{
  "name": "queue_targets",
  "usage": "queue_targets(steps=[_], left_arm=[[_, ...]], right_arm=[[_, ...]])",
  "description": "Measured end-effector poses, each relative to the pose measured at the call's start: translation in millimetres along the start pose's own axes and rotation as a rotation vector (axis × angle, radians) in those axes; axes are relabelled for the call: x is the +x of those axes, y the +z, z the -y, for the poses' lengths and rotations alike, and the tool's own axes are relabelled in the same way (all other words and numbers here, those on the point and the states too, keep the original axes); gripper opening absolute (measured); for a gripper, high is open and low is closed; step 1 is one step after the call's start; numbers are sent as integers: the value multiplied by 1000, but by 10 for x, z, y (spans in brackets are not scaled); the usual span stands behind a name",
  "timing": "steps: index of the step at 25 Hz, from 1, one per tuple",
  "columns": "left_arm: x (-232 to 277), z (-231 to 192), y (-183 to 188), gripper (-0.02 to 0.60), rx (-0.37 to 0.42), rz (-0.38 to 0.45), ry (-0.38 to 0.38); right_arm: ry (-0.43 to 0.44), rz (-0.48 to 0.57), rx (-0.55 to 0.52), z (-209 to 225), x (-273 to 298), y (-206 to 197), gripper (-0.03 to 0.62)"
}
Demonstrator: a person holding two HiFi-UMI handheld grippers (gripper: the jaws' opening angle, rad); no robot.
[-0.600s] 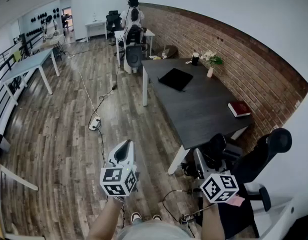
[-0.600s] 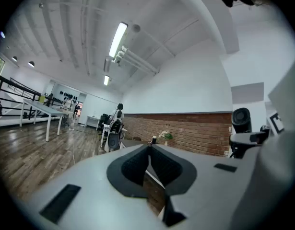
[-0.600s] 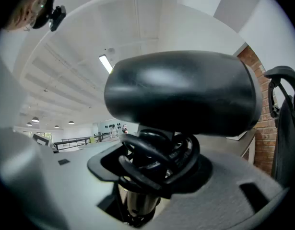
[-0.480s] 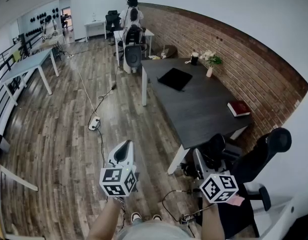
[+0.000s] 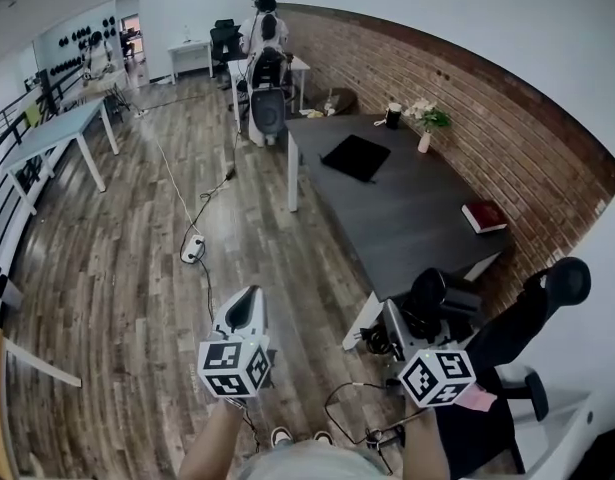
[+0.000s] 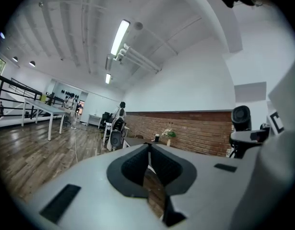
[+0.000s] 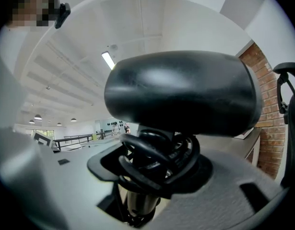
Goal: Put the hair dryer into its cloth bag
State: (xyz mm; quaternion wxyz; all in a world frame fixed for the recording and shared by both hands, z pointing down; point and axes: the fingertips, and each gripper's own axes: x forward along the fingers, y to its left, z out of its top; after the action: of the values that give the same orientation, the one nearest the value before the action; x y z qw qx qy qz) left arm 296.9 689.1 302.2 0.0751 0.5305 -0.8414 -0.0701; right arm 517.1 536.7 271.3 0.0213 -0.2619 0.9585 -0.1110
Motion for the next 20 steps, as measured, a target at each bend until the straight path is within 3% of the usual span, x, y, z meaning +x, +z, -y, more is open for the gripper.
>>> queue_targets(steps=[9, 20], left_arm=[[184, -571, -44, 17, -4, -16, 6], [1061, -817, -194, 17, -35, -43, 4]], right_arm=[[-34, -31, 33, -171, 371, -261, 275], [-104, -52, 37, 355, 1069, -309, 276]])
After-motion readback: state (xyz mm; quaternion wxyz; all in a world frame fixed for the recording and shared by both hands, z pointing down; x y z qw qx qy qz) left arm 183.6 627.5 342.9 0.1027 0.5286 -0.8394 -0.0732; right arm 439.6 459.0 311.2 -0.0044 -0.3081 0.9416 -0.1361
